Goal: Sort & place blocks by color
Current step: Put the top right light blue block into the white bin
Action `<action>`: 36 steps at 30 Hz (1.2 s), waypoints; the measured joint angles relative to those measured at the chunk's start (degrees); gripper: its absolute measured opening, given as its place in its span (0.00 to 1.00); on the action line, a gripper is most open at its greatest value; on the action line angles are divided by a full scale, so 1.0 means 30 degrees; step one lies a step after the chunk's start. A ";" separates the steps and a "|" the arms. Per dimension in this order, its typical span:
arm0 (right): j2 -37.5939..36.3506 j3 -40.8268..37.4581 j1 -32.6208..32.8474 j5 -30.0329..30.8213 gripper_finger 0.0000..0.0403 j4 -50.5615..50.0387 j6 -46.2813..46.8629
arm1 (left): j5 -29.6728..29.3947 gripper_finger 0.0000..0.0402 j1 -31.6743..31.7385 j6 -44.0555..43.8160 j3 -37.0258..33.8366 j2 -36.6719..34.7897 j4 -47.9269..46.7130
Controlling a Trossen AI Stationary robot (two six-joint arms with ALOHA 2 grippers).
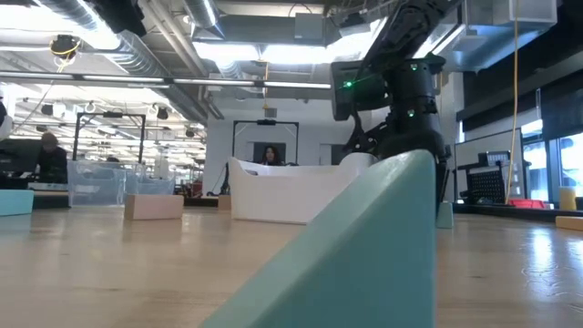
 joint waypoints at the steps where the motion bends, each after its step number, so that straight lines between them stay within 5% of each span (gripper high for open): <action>1: 0.0010 0.0074 0.0000 -0.0004 0.33 -0.0079 -0.0324 | 0.0000 0.00 0.0001 0.0000 0.0000 0.0000 -0.0003; 24: -0.0012 0.0544 0.0022 -0.1086 0.33 -0.2584 -0.0322 | -0.1037 0.00 -0.0002 0.3461 0.0000 0.0000 0.0545; 36: -0.0034 0.7038 0.0080 -0.0445 0.34 -0.8056 0.0483 | -0.2055 0.00 0.0005 0.3723 0.0000 -0.0003 0.0391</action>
